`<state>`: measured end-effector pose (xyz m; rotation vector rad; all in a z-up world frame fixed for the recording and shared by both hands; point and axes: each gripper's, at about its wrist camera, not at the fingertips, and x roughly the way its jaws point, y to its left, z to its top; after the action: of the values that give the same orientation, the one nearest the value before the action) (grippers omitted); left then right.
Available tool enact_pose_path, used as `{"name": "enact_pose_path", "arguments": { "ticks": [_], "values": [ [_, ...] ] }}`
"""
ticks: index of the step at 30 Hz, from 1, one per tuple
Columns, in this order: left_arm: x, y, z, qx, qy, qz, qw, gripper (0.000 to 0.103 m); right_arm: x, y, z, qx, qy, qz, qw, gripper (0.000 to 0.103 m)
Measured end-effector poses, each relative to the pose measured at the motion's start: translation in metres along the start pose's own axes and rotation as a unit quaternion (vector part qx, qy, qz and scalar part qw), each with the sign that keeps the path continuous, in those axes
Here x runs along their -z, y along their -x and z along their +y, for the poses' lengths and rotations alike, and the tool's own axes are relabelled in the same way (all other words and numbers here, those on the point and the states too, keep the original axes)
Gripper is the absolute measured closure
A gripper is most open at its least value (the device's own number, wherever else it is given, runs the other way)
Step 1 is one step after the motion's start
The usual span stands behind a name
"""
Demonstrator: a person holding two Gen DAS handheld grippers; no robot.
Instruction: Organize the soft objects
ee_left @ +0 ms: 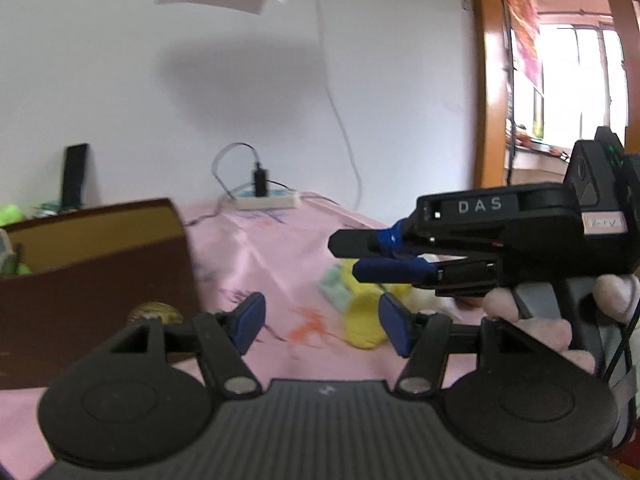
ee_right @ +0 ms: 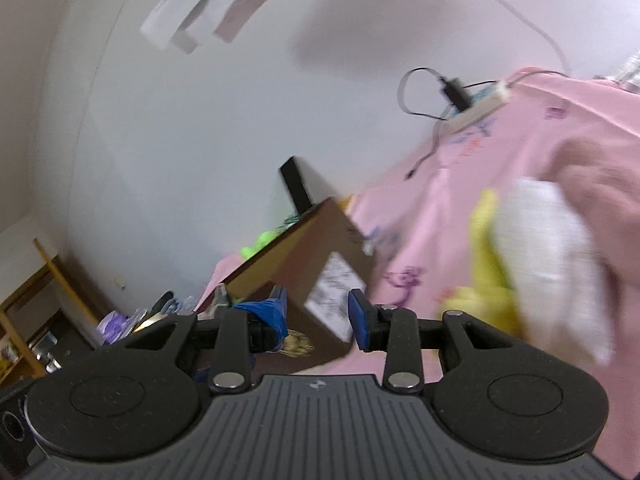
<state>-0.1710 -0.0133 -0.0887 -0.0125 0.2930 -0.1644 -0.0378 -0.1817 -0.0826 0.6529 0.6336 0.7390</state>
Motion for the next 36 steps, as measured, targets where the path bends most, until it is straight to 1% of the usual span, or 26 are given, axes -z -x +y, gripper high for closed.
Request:
{"name": "enact_pose_path", "arguments": {
  "ticks": [3, 7, 12, 15, 19, 20, 21, 24, 25, 27, 30, 31, 33, 34, 35, 36],
  "values": [
    [0.005, -0.016, -0.009, 0.021, 0.001, 0.014, 0.9997, 0.042, 0.000, 0.009, -0.012, 0.011, -0.008, -0.007, 1.000, 0.085],
    [0.007, -0.035, -0.014, 0.048, -0.009, 0.033, 0.9983, 0.041, 0.002, 0.019, -0.029, 0.014, -0.027, -0.022, 0.999, 0.085],
    [0.002, -0.059, -0.020, 0.058, -0.035, 0.046, 0.9967, 0.039, 0.005, 0.021, -0.046, 0.033, -0.031, -0.035, 0.998, 0.085],
    [-0.001, -0.076, -0.019, 0.066, -0.038, 0.063, 0.9951, 0.038, 0.008, 0.025, -0.053, 0.020, -0.034, -0.052, 0.998, 0.086],
    [-0.001, -0.095, -0.019, 0.082, -0.036, 0.082, 0.9926, 0.037, 0.014, 0.026, -0.059, 0.020, -0.019, -0.065, 0.997, 0.087],
    [-0.001, -0.094, -0.017, 0.083, -0.034, 0.081, 0.9927, 0.037, 0.016, 0.025, -0.062, 0.022, -0.018, -0.067, 0.997, 0.088],
    [-0.001, -0.096, -0.016, 0.080, -0.031, 0.080, 0.9931, 0.037, 0.017, 0.024, -0.066, 0.021, -0.024, -0.066, 0.997, 0.088],
    [0.000, -0.108, -0.010, 0.074, -0.006, 0.099, 0.9923, 0.037, 0.017, 0.025, -0.083, -0.016, -0.082, -0.071, 0.994, 0.090],
    [0.000, -0.109, -0.008, 0.069, 0.006, 0.099, 0.9926, 0.037, 0.017, 0.026, -0.088, -0.026, -0.098, -0.073, 0.992, 0.090],
    [0.000, -0.109, -0.008, 0.061, 0.009, 0.095, 0.9935, 0.037, 0.018, 0.027, -0.093, -0.034, -0.123, -0.079, 0.989, 0.091],
    [0.000, -0.109, -0.014, 0.061, -0.010, 0.098, 0.9933, 0.043, 0.017, 0.026, -0.089, -0.030, -0.117, -0.075, 0.990, 0.091],
    [0.000, -0.110, -0.015, 0.065, -0.015, 0.103, 0.9925, 0.047, 0.017, 0.026, -0.089, -0.030, -0.116, -0.072, 0.990, 0.091],
    [0.000, -0.115, -0.015, 0.074, -0.014, 0.115, 0.9905, 0.049, 0.017, 0.025, -0.088, -0.031, -0.118, -0.070, 0.990, 0.091],
    [0.001, -0.117, -0.015, 0.078, -0.013, 0.120, 0.9896, 0.057, 0.017, 0.025, -0.088, -0.031, -0.119, -0.070, 0.990, 0.091],
    [0.001, -0.117, -0.015, 0.081, -0.013, 0.123, 0.9890, 0.060, 0.017, 0.024, -0.088, -0.031, -0.119, -0.068, 0.990, 0.091],
    [0.001, -0.117, -0.016, 0.081, -0.014, 0.123, 0.9889, 0.061, 0.016, 0.023, -0.088, -0.029, -0.119, -0.065, 0.990, 0.091]
  ]
}}
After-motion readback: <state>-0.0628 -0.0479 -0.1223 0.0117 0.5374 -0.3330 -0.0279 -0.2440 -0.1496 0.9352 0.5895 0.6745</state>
